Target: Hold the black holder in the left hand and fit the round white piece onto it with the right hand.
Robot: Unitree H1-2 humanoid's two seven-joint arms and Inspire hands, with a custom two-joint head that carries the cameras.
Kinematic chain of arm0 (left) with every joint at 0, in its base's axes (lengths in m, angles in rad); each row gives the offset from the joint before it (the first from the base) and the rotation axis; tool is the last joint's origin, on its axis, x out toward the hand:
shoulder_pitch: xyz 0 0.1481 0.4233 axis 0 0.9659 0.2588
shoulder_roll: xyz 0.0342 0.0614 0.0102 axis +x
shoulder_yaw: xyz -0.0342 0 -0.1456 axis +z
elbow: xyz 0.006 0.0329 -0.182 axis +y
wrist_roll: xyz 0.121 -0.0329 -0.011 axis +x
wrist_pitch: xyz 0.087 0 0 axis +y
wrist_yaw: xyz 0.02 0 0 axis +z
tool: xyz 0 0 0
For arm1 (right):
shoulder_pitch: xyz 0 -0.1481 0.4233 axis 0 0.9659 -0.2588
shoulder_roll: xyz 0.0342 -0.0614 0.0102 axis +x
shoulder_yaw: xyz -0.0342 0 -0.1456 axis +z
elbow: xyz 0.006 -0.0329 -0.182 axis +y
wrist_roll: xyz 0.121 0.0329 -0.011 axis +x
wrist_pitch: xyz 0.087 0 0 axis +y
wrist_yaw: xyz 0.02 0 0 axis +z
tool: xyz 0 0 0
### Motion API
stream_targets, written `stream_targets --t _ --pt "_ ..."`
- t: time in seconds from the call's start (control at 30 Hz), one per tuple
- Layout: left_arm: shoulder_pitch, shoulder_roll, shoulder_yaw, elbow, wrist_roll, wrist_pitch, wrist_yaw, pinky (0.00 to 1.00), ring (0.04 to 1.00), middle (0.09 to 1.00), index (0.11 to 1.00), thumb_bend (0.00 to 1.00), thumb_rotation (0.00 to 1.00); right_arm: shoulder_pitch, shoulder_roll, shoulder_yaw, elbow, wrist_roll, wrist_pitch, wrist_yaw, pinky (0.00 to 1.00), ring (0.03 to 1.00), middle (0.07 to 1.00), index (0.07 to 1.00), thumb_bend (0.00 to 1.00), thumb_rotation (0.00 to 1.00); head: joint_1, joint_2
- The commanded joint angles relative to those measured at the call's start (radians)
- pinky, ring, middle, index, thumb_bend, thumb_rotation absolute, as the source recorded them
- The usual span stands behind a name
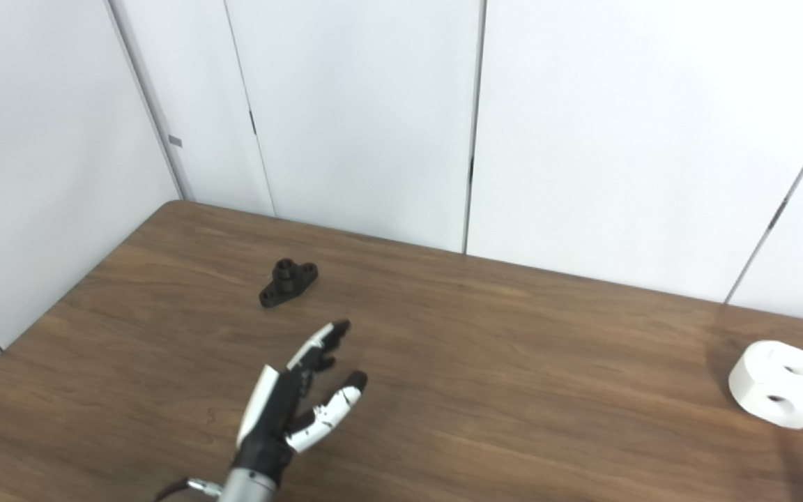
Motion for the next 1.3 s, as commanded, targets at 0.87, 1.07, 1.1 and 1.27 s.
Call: stream_targets --t 0.87,1.07,1.1,1.27 --pt "-0.269 0.258 0.183 0.150 0.512 0.291 0.032 0.88 0.899 0.877 0.766 0.84 0.38 0.036 0.038 0.014 0.013 -0.025 -0.002 -0.021 1.00 1.000 0.990 1.000 0.65 1.00 -0.022 0.006" --pt "-0.352 0.302 0.179 0.282 0.489 0.303 0.045 0.95 0.912 0.877 0.723 0.82 0.33 0.045 0.042 0.016 -0.004 -0.029 0.003 -0.026 1.00 1.000 0.989 1.000 0.64 1.00 -0.031 0.012" --pt "-0.366 0.308 0.179 0.307 0.484 0.302 0.052 0.96 0.910 0.872 0.718 0.83 0.32 0.047 0.043 0.017 -0.007 -0.029 0.003 -0.026 1.00 1.000 0.988 1.000 0.64 1.00 -0.032 0.012" --pt "-0.436 0.339 0.165 0.441 0.460 0.283 0.093 0.95 0.907 0.857 0.694 0.85 0.33 0.052 0.045 0.017 -0.014 -0.030 0.006 -0.028 1.00 1.000 0.987 1.000 0.65 1.00 -0.035 0.017"
